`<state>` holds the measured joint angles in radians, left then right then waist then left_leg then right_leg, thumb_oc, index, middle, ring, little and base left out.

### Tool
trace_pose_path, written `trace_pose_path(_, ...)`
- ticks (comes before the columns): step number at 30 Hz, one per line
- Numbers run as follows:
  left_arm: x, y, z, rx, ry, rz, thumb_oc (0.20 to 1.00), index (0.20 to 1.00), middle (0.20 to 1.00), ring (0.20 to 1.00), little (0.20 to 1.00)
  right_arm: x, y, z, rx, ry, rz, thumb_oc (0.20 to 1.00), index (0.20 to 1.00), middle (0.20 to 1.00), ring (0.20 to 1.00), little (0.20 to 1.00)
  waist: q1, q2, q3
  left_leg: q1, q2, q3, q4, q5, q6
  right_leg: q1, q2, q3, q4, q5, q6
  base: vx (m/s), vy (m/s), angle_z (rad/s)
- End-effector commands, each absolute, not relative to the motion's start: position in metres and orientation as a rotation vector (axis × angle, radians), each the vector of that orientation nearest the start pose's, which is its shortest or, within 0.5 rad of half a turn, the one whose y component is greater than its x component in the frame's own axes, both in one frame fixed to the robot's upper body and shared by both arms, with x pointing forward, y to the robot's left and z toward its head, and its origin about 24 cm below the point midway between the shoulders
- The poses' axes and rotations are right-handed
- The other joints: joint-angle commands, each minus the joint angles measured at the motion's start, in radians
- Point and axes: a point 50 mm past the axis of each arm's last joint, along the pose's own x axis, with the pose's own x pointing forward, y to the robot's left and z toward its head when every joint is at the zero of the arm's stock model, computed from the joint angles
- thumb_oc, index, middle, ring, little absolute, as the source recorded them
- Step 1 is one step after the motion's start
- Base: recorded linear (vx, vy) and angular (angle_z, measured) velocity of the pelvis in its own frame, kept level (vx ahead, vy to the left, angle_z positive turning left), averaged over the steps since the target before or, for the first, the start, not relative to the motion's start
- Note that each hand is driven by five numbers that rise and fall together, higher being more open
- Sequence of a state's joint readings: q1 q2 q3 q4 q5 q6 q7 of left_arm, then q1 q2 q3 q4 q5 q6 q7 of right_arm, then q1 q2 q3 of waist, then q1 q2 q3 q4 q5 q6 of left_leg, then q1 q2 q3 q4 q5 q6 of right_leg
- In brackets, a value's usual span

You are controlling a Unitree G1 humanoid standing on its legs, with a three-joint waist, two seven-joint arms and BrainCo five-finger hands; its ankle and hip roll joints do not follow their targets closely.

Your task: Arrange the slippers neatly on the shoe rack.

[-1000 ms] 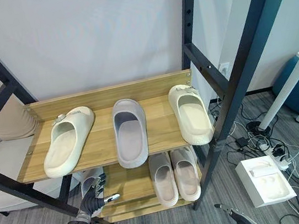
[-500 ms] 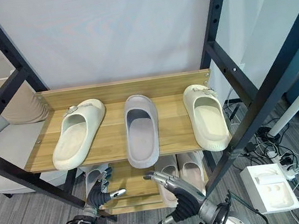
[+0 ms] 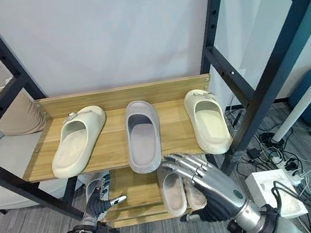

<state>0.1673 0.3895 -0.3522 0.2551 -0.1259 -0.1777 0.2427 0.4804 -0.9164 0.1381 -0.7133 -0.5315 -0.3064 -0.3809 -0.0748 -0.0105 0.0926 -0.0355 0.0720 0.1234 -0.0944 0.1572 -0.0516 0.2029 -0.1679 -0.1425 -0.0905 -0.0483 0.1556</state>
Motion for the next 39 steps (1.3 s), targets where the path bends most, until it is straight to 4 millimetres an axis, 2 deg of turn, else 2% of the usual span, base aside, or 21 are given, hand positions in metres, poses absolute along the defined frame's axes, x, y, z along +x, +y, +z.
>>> trace_pose_path(1,0.210,0.188,-0.023,0.332,0.150,-0.017,1.000,1.000,1.000,1.000,1.000,0.135,-0.157,0.168,-0.967,-0.963,0.200,1.000,1.000,1.000,1.000,1.000,0.017,-0.002,0.001,0.116,0.039,0.011,0.007,-0.167,-0.031,-0.076,-0.001,-0.042,0.003,0.025,0.028,0.00,0.000,0.00)
trace_pose_path(2,0.210,0.184,-0.024,0.321,0.152,-0.020,1.000,1.000,1.000,1.000,1.000,0.143,-0.159,0.176,-0.970,-1.034,0.104,1.000,1.000,1.000,1.000,1.000,0.019,0.002,-0.004,0.115,0.040,0.011,0.007,-0.166,-0.030,-0.077,-0.003,-0.043,0.004,0.026,0.028,0.00,0.000,0.00)
trace_pose_path(4,0.210,0.182,-0.026,0.313,0.160,-0.020,1.000,1.000,1.000,1.000,1.000,0.151,-0.162,0.182,-0.977,-1.080,0.020,1.000,1.000,1.000,1.000,1.000,0.021,0.004,-0.007,0.116,0.039,0.011,0.007,-0.167,-0.029,-0.076,-0.004,-0.045,0.004,0.026,0.028,0.01,0.017,0.02)
trace_pose_path(5,0.212,0.180,-0.027,0.298,0.169,-0.015,1.000,1.000,1.000,1.000,1.000,0.163,-0.162,0.189,-0.953,-1.122,-0.087,1.000,1.000,1.000,1.000,1.000,0.028,0.005,-0.011,0.116,0.036,0.009,0.007,-0.170,-0.026,-0.073,-0.005,-0.046,0.006,0.026,0.028,0.03,0.041,0.01)
trace_pose_path(7,0.215,0.176,-0.028,0.272,0.175,-0.013,1.000,1.000,1.000,1.000,1.000,0.182,-0.156,0.195,-0.890,-1.149,-0.178,1.000,1.000,1.000,1.000,1.000,0.047,0.004,-0.013,0.117,0.034,0.003,0.007,-0.172,-0.021,-0.071,-0.005,-0.050,0.008,0.026,0.025,0.05,0.052,0.03)
trace_pose_path(11,0.218,0.174,-0.023,0.256,0.151,-0.019,1.000,1.000,1.000,1.000,1.000,0.222,-0.148,0.191,-0.937,-1.103,-0.210,1.000,1.000,1.000,1.000,1.000,0.090,-0.009,-0.011,0.112,0.021,-0.021,0.007,-0.179,-0.012,-0.070,-0.004,-0.058,0.010,0.025,0.019,0.06,0.054,0.16)
trace_pose_path(13,0.217,0.175,-0.022,0.247,0.147,-0.014,1.000,1.000,1.000,1.000,1.000,0.231,-0.147,0.188,-0.952,-1.072,-0.214,1.000,1.000,1.000,1.000,1.000,0.104,-0.013,-0.009,0.109,0.018,-0.026,0.007,-0.180,-0.010,-0.071,-0.006,-0.062,0.010,0.026,0.019,0.04,0.029,0.12)
trace_pose_path(16,0.216,0.177,-0.020,0.244,0.140,-0.011,1.000,1.000,1.000,1.000,1.000,0.239,-0.150,0.180,-0.988,-1.021,-0.225,1.000,1.000,1.000,1.000,1.000,0.122,-0.018,-0.005,0.105,0.012,-0.034,0.007,-0.182,-0.006,-0.070,-0.007,-0.067,0.009,0.025,0.019,0.03,0.019,0.11)
trace_pose_path(25,0.201,0.187,-0.026,0.228,0.180,0.027,1.000,1.000,1.000,1.000,1.000,0.242,-0.171,0.153,-1.047,-0.854,-0.257,1.000,1.000,1.000,1.000,1.000,0.146,-0.021,-0.002,0.100,-0.003,-0.054,0.007,-0.189,-0.001,-0.063,-0.014,-0.086,0.008,0.022,0.023,0.02,0.011,0.06)
trace_pose_path(26,0.196,0.189,-0.030,0.221,0.202,0.034,1.000,1.000,1.000,1.000,1.000,0.246,-0.176,0.137,-1.074,-0.772,-0.239,1.000,1.000,1.000,1.000,1.000,0.158,-0.021,-0.002,0.102,-0.006,-0.058,0.007,-0.192,0.000,-0.059,-0.017,-0.091,0.006,0.021,0.024,0.03,0.011,0.06)
trace_pose_path(29,0.193,0.189,-0.033,0.209,0.214,0.036,1.000,1.000,1.000,1.000,1.000,0.250,-0.179,0.125,-1.111,-0.712,-0.221,1.000,1.000,1.000,1.000,1.000,0.168,-0.020,0.000,0.101,-0.009,-0.062,0.007,-0.192,0.000,-0.057,-0.018,-0.095,0.004,0.020,0.023,0.03,0.011,0.03)
trace_pose_path(30,0.192,0.189,-0.032,0.204,0.213,0.033,1.000,1.000,1.000,1.000,1.000,0.258,-0.181,0.119,-1.139,-0.681,-0.225,1.000,1.000,1.000,1.000,1.000,0.177,-0.019,0.001,0.099,-0.012,-0.064,0.007,-0.192,0.000,-0.057,-0.020,-0.102,0.003,0.020,0.024,0.02,0.010,0.06)
trace_pose_path(33,0.192,0.188,-0.033,0.199,0.215,0.025,1.000,1.000,1.000,1.000,1.000,0.268,-0.182,0.118,-1.154,-0.665,-0.242,1.000,1.000,1.000,1.000,1.000,0.192,-0.019,0.003,0.097,-0.014,-0.070,0.007,-0.191,0.000,-0.058,-0.021,-0.103,0.003,0.021,0.024,0.01,0.002,0.01)
trace_pose_path(35,0.193,0.188,-0.033,0.200,0.216,0.014,1.000,1.000,1.000,1.000,1.000,0.283,-0.180,0.127,-1.165,-0.685,-0.269,1.000,1.000,1.000,1.000,1.000,0.214,-0.020,0.004,0.093,-0.019,-0.078,0.007,-0.190,0.000,-0.058,-0.023,-0.110,0.003,0.023,0.023,0.01,0.004,-0.02)
trace_pose_path(39,0.194,0.190,-0.033,0.196,0.217,0.026,1.000,1.000,1.000,1.000,1.000,0.286,-0.182,0.140,-1.144,-0.725,-0.325,1.000,1.000,1.000,1.000,1.000,0.223,-0.020,0.006,0.089,-0.022,-0.087,0.007,-0.189,0.001,-0.057,-0.023,-0.114,0.003,0.023,0.024,0.00,0.001,0.07)
